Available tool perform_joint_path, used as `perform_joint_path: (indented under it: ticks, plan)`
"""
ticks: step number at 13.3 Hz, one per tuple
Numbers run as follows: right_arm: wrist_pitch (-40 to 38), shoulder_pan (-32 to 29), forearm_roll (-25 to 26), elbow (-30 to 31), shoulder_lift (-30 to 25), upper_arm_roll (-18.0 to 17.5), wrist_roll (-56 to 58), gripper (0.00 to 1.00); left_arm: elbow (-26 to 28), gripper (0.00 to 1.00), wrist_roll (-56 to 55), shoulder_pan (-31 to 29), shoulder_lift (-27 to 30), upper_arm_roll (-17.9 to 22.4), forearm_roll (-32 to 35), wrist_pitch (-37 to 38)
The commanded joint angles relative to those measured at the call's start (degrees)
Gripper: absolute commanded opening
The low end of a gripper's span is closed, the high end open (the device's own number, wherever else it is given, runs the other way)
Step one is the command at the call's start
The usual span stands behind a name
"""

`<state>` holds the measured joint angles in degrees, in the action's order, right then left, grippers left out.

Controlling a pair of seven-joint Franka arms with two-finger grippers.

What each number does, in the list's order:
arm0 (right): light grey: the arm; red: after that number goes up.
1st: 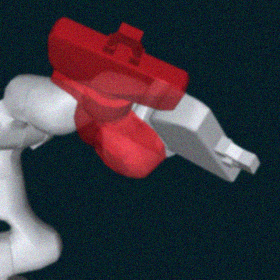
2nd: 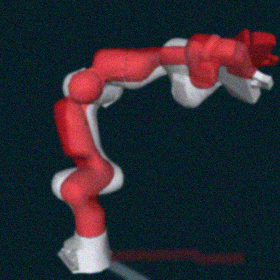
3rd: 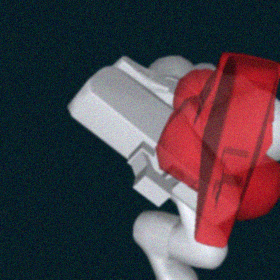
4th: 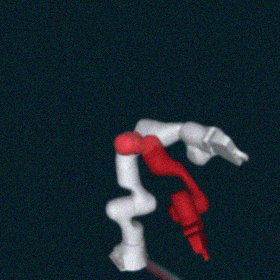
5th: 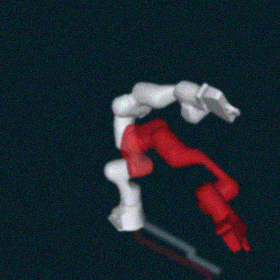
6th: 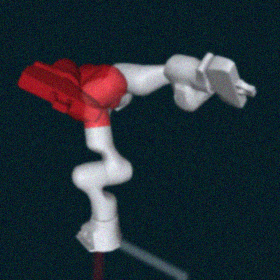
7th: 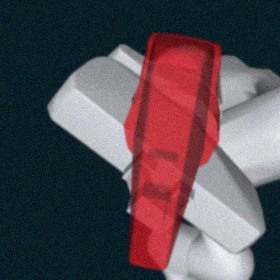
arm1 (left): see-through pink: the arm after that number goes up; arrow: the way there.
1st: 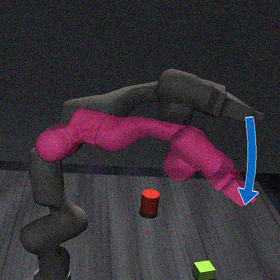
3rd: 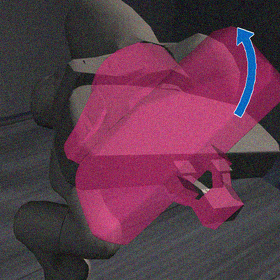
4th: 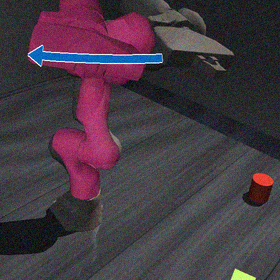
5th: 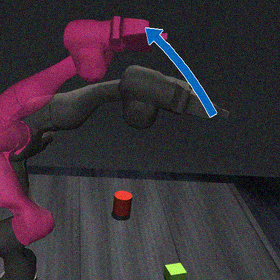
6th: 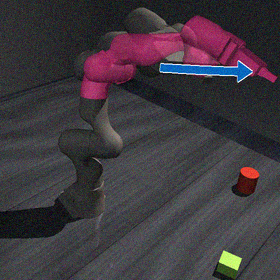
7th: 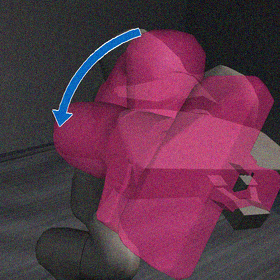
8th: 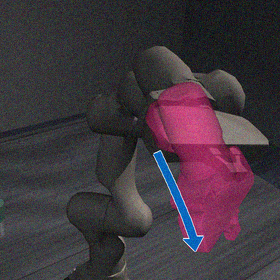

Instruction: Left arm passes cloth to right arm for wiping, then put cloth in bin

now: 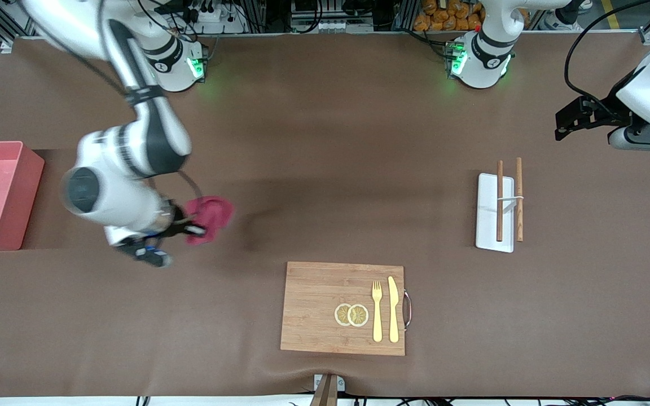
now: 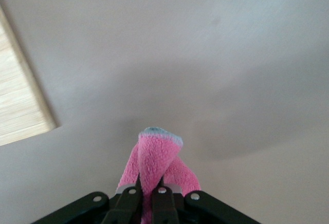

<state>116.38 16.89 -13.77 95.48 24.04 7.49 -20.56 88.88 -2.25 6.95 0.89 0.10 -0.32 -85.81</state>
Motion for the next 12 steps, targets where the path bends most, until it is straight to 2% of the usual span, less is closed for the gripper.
perform_joint_path:
  ticks: [1,3,6,9,12]
  plan:
    - [-0.6,-9.3,1.7,0.1,-0.1,-0.9,16.5,0.0,-1.5,1.0,-0.7,-0.4,-0.8,0.0,-0.5,-0.1]
    - [-1.7,-16.3,2.2,-0.6,-0.8,-0.8,30.2,0.0,-1.5,1.0,-0.7,-0.4,-0.8,0.0,-0.5,-0.8]
    - [-6.8,-28.7,3.7,-6.4,0.0,-0.8,49.0,0.0,-2.4,1.0,-0.7,-0.3,-0.8,0.0,-0.5,-0.8]
    - [-8.7,-36.7,9.8,-11.4,0.6,-0.9,59.0,0.0,-2.7,1.0,-0.7,0.0,-0.8,-0.1,-0.5,-0.8]
    - [-7.9,-43.2,11.2,-15.7,4.9,-0.9,68.7,0.0,-2.7,1.0,-0.7,-0.3,-0.8,0.0,-0.5,-0.9]
